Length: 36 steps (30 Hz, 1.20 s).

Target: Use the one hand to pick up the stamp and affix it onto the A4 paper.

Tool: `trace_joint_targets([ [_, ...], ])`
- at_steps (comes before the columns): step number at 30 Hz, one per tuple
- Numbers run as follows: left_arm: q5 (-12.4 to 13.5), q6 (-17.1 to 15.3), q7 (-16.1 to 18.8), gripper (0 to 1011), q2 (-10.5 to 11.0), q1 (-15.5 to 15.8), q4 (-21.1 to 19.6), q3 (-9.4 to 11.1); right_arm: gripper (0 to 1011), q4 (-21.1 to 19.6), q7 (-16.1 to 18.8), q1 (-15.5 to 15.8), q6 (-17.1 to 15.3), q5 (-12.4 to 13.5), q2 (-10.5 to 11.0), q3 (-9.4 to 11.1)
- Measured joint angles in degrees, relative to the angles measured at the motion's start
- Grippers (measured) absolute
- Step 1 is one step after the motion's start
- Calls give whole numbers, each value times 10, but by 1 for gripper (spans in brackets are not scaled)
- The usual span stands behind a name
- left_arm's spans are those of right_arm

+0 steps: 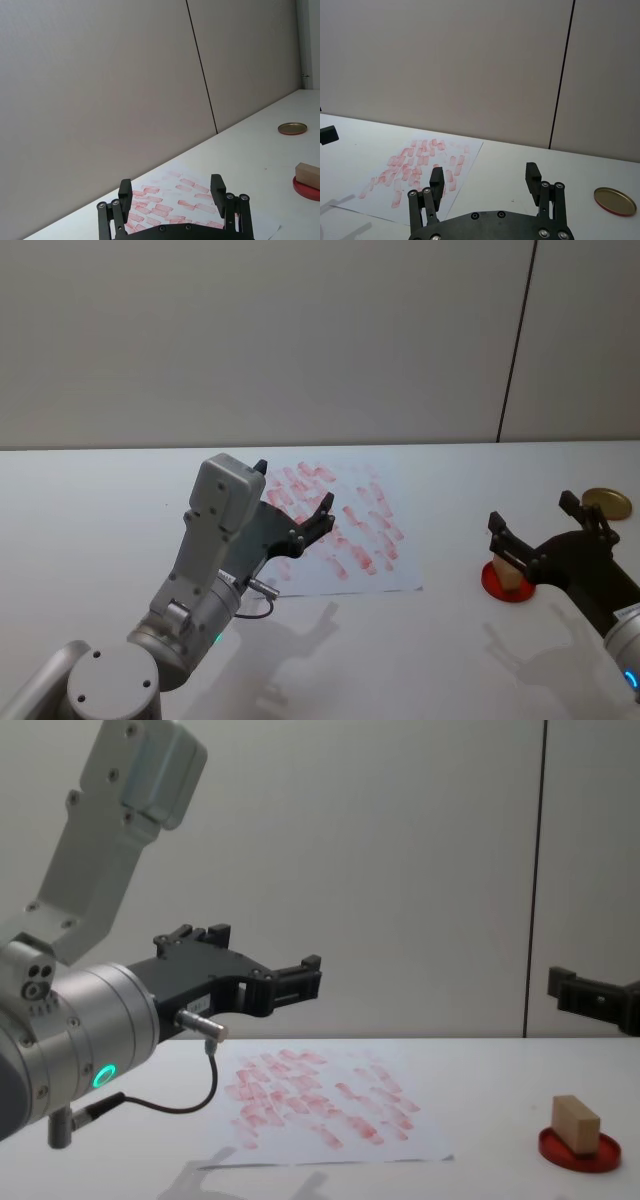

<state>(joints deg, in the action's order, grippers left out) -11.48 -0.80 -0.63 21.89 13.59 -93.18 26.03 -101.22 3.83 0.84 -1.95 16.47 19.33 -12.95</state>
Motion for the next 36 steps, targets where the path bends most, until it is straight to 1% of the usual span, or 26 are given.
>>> trace_joint_targets([
  [26,0,0,0,993,0,0,0,0,1001,0,-1,0,-2,0,-2,0],
  [32,0,0,0,993,0,0,0,0,1001,0,-13,-2,-17,-1,-11,-4],
  [36,0,0,0,993,0,0,0,0,1001,2,-34,-5,-41,-1,-24,-10],
])
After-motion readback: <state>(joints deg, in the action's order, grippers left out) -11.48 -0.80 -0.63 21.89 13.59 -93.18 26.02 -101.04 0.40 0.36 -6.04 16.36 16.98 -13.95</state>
